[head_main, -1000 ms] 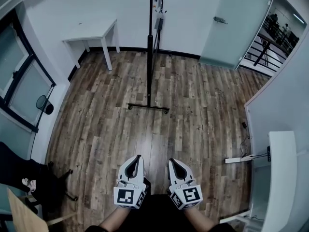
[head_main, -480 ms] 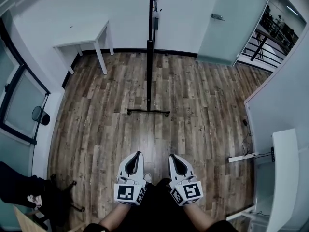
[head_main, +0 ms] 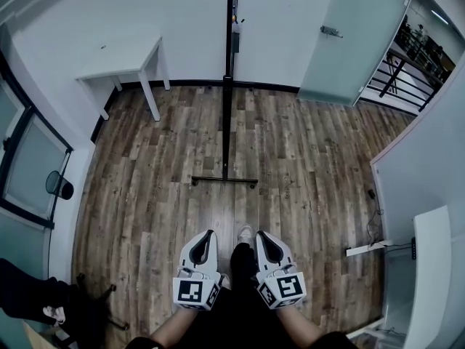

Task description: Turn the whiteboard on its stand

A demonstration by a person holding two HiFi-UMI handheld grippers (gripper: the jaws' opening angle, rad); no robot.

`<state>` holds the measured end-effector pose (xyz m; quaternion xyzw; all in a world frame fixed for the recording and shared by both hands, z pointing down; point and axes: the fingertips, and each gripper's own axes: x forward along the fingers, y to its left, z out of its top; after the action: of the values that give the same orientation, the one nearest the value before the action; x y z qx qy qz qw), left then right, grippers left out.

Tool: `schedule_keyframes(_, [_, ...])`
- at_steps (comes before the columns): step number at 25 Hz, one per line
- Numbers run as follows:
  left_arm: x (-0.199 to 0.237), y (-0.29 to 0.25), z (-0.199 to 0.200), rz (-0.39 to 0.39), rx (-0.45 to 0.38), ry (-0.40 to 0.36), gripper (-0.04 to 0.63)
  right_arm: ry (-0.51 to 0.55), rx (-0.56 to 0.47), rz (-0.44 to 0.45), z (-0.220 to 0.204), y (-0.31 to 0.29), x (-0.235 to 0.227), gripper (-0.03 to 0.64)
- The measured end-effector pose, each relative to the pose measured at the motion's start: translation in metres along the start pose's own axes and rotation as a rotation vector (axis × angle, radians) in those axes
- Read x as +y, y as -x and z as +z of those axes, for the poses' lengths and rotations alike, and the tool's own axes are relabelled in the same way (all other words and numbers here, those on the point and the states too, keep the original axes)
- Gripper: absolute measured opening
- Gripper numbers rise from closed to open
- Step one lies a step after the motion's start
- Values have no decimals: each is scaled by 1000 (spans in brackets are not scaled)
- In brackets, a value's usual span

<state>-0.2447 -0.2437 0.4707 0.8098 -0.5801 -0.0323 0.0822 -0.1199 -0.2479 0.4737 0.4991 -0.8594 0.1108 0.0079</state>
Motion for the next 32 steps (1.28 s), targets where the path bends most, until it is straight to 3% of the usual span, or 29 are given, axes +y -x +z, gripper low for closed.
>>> schedule_keyframes(18, [69,-241,38,59,-12,11,16,15,16,53,63,-203,-120,14])
schedule_keyframes(32, [99,-377,40,89,-10,-15,17,13,57,88,81,-303,-194,14])
